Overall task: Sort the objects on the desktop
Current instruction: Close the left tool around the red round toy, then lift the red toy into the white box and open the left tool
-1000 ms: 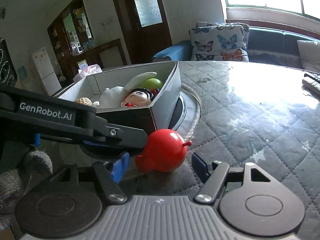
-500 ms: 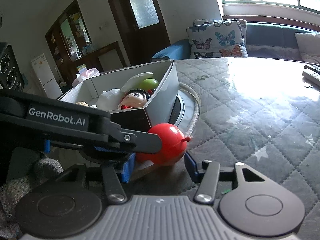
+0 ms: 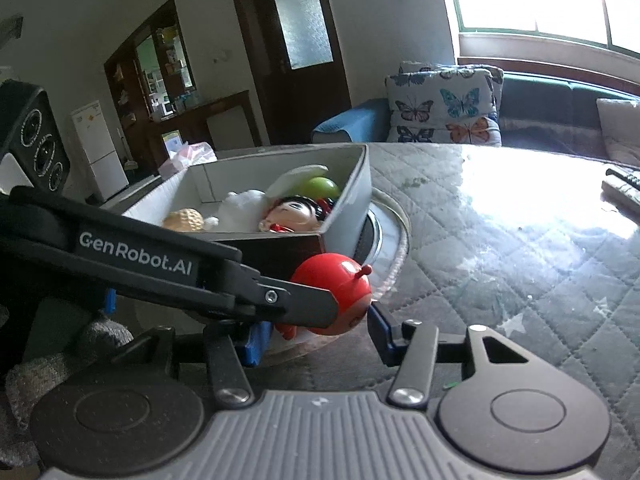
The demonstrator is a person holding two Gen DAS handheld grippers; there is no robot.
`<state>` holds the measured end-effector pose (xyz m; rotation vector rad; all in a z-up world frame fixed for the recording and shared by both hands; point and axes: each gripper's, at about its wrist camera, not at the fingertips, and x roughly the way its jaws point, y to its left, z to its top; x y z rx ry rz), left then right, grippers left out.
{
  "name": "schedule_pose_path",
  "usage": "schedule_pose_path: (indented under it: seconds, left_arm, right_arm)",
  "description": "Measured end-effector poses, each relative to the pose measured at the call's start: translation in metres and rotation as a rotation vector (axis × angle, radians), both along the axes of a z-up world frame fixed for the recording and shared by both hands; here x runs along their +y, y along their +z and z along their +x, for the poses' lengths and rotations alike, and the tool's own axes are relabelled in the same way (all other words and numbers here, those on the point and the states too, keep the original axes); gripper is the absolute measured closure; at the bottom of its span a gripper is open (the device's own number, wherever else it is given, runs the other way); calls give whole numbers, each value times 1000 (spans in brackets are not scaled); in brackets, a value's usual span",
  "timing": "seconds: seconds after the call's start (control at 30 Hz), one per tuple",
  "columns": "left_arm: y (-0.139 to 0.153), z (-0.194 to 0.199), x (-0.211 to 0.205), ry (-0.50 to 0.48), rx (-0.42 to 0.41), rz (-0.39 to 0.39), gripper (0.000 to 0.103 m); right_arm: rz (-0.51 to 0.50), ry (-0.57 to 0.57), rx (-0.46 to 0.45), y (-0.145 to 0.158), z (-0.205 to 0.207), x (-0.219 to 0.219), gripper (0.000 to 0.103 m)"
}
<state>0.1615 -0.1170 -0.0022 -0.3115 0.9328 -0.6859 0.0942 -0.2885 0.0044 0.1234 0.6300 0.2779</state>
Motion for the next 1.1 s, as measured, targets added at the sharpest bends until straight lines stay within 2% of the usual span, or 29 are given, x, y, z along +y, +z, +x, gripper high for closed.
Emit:
schedule_pose_path:
  seconds: [0.23, 0.5, 0.7, 0.93, 1.1]
  left_arm:
    - [16, 17, 23, 59, -30, -7, 63]
    - [34, 38, 49, 129, -65, -15, 64]
    - [45, 58, 66, 179, -86, -13, 63]
    - [24, 108, 73, 211, -20, -25, 64]
    - [13, 122, 71, 213, 8, -31, 63]
  right_arm:
    - [-50, 56, -105, 34, -11, 21, 51]
    - [-68, 141, -159, 53, 38, 54, 51]
    - [-77, 178, -135, 48, 88, 77, 51]
    - [-38, 177, -74, 32, 139, 79, 52]
    - [-34, 168, -37, 19, 157, 76, 52]
